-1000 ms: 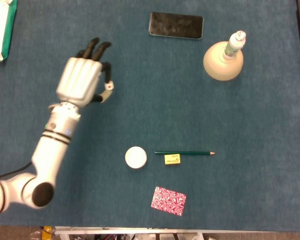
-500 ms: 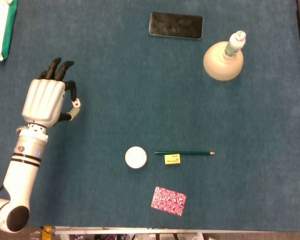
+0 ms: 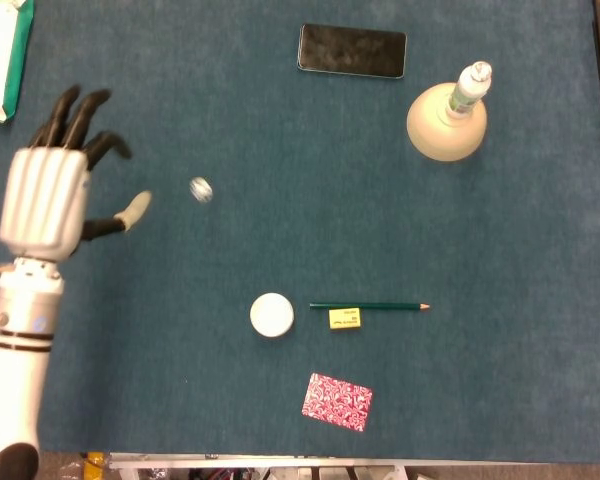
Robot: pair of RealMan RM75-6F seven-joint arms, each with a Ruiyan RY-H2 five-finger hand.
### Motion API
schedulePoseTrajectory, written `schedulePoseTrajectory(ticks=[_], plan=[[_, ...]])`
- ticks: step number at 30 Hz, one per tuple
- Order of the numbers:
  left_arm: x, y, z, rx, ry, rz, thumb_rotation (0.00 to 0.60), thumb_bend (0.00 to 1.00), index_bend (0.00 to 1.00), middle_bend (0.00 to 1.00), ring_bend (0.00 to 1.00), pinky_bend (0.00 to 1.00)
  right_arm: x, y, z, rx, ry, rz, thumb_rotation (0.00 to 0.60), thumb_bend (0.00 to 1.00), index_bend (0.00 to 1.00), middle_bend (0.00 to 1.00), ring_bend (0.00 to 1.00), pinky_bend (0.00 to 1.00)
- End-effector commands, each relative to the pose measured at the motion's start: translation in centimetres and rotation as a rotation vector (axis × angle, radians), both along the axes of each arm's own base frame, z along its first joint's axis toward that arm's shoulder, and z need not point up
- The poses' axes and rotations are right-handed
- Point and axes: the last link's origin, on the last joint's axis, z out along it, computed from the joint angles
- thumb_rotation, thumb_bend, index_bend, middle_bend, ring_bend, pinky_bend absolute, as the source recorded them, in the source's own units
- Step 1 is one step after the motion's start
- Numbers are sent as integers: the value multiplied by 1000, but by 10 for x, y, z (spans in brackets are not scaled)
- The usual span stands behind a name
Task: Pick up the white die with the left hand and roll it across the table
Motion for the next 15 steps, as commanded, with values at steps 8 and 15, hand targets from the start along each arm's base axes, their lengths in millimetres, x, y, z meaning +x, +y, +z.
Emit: schedulePoseTrajectory(ticks=[8, 15], plan=[[-29, -9, -15, -40, -38, 55, 509, 204, 448, 125, 49, 271, -1, 1, -7, 14, -9, -7, 600, 0, 285, 339, 373, 575], [-27, -11, -18, -35, -54, 0, 600, 204, 470, 141, 63, 270, -1, 2, -3, -1, -6, -3, 600, 0, 285, 339, 373, 575]])
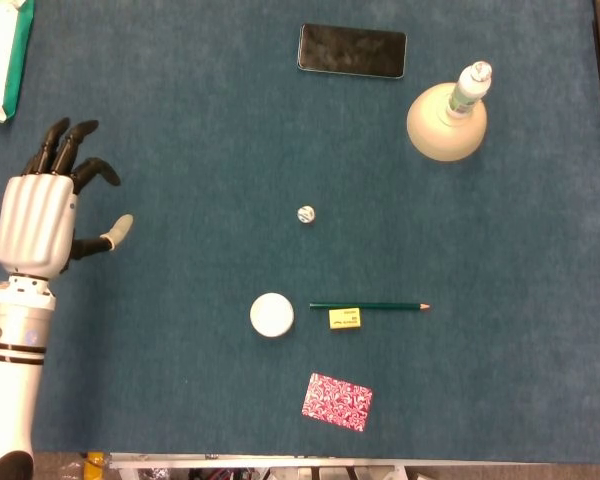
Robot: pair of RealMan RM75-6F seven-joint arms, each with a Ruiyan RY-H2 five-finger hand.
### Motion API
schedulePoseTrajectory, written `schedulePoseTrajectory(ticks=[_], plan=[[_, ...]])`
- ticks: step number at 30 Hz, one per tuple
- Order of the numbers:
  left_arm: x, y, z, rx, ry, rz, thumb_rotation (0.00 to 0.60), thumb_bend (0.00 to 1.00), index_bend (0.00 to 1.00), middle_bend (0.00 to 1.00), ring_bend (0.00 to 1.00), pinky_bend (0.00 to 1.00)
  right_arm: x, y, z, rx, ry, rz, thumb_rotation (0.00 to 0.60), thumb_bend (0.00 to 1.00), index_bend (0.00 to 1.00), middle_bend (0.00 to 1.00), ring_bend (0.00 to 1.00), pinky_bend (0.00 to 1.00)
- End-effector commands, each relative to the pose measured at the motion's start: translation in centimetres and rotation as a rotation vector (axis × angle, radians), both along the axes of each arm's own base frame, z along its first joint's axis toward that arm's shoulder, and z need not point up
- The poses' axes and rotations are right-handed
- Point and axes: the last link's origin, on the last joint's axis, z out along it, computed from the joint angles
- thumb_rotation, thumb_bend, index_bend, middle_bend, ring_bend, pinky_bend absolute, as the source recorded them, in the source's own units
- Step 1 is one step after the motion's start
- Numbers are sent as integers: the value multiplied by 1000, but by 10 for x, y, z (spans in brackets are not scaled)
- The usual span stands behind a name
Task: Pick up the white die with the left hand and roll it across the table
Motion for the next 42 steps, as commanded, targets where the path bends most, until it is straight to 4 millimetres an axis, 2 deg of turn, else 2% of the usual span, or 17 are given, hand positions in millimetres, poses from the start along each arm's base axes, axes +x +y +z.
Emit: schedulePoseTrajectory(ticks=[1, 7, 15, 21, 26, 30, 42], plan=[[-1, -1, -1, 12, -5, -28, 600, 204, 476, 148, 65, 270, 0, 1, 2, -4, 0, 0, 600, 0, 285, 339, 373, 575], [-18, 0, 6, 55, 33, -94, 600, 204, 510, 192, 79, 271, 1, 4, 9, -27, 1, 2, 600, 0, 285, 339, 373, 575], [-58, -4, 35, 91, 169, -91, 600, 204, 528, 251, 118, 282, 12, 8, 19, -35, 29, 30, 600, 0, 285, 339, 373, 575], [-76, -19, 57, 122, 219, -75, 600, 204, 471, 274, 148, 314, 18, 16, 18, -7, 53, 30, 600, 0, 285, 339, 373, 575], [-85, -36, 67, 133, 239, -62, 600, 204, 457, 311, 231, 412, 26, 22, 20, -19, 59, 35, 600, 0, 285, 339, 373, 575], [-88, -50, 71, 99, 268, -37, 600, 204, 463, 324, 234, 419, 29, 31, 22, -41, 56, 23, 600, 0, 285, 339, 373, 575], [-85, -48, 68, 84, 274, -31, 600, 204, 467, 331, 235, 421, 23, 31, 22, -49, 42, -9, 600, 0, 285, 339, 373, 575]])
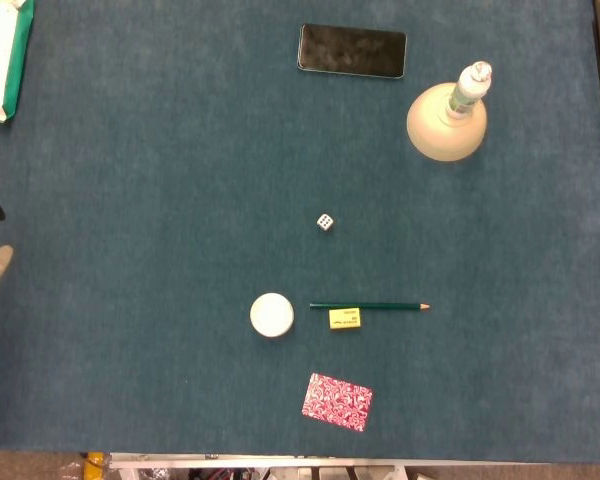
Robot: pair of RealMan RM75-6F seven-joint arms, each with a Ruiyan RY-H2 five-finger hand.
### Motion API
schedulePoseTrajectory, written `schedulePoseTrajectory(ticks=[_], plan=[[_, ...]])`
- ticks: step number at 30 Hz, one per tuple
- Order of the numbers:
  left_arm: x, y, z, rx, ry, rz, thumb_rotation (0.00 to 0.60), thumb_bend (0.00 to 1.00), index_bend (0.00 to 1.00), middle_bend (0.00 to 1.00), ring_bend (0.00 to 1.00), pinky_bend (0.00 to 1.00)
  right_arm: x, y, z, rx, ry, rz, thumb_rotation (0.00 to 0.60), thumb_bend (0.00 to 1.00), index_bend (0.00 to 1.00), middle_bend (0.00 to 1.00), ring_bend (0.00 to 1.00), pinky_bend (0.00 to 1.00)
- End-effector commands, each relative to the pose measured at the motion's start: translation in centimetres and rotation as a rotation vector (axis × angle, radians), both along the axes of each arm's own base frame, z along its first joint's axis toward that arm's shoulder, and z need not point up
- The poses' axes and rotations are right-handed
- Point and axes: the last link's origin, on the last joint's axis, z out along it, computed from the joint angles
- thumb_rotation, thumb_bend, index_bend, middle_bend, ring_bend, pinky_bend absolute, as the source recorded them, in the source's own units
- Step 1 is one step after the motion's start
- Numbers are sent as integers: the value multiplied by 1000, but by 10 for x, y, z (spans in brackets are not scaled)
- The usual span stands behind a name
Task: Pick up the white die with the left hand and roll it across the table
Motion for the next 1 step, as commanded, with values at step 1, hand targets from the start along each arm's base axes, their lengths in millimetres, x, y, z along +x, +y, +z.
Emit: schedulePoseTrajectory(ticks=[1], plan=[[-1, -1, 0, -1, 3, 4, 600, 204, 467, 331, 235, 422, -3, 0, -2, 5, -9, -7, 600, 0, 285, 339, 373, 575]])
